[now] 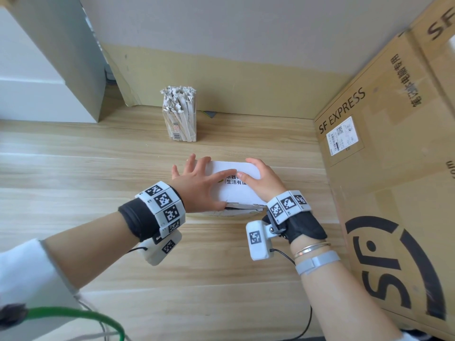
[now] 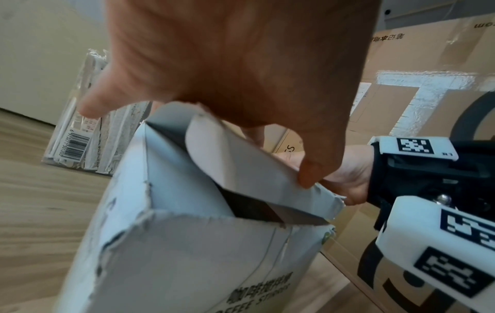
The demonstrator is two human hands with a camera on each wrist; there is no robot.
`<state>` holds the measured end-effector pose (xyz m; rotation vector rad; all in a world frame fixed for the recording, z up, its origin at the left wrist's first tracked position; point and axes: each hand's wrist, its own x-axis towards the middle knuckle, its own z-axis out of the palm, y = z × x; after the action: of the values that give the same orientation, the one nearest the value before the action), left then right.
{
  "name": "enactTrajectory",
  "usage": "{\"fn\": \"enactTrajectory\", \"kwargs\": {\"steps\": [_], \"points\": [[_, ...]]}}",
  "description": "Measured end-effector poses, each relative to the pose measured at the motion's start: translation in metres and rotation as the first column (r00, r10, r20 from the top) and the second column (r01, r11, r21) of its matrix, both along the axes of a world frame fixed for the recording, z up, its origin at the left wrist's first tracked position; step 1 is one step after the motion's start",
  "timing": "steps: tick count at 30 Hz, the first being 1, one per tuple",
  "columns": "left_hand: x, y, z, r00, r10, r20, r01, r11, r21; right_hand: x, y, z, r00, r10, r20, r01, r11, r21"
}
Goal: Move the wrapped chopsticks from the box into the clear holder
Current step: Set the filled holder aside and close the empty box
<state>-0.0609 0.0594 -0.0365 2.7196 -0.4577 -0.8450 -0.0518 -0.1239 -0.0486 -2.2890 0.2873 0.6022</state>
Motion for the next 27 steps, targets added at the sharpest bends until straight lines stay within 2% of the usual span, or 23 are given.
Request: {"fn": "enactTrajectory", "kwargs": {"steps": [5,8,10,12,15,20,24,27], "points": [[-0.005,-0.001,-0.007,0.996,-0.021,0.087,0.021,1.000,0.010,-0.001,0.001,0.000,1.000,0.001,0.004,-0.001,1.000,-0.006],[-0.004,0.000,-0.011,0.999,0.013,0.050,-0.013,1.000,-0.013,-0.002,0.000,0.000,1.000,-0.002,0.003,0.002,1.000,-0.003],[0.002,0.002,-0.013,0.988,0.153,-0.008,-0.153,0.985,-0.077,-0.003,0.000,-0.001,1.000,-0.008,-0.009,0.009,1.000,0.008],[0.010,0.006,-0.014,0.948,0.313,-0.055,-0.317,0.939,-0.134,-0.004,0.001,-0.002,1.000,-0.019,-0.014,0.019,1.000,0.025],[0.016,0.009,-0.014,0.892,0.410,-0.191,-0.441,0.883,-0.162,-0.005,0.002,-0.003,0.999,-0.032,-0.021,0.032,0.999,0.029],[0.010,0.005,-0.022,0.854,0.439,-0.281,-0.474,0.878,-0.069,-0.006,0.009,-0.008,0.999,-0.045,-0.027,0.045,0.999,0.004],[0.011,0.005,-0.023,0.821,0.476,-0.314,-0.524,0.848,-0.082,-0.007,0.010,-0.006,0.995,-0.084,-0.055,0.082,0.996,-0.043],[0.016,0.004,-0.017,0.852,0.445,-0.277,-0.495,0.857,-0.145,-0.008,0.007,-0.001,0.988,-0.141,-0.062,0.139,0.990,-0.025]]}}
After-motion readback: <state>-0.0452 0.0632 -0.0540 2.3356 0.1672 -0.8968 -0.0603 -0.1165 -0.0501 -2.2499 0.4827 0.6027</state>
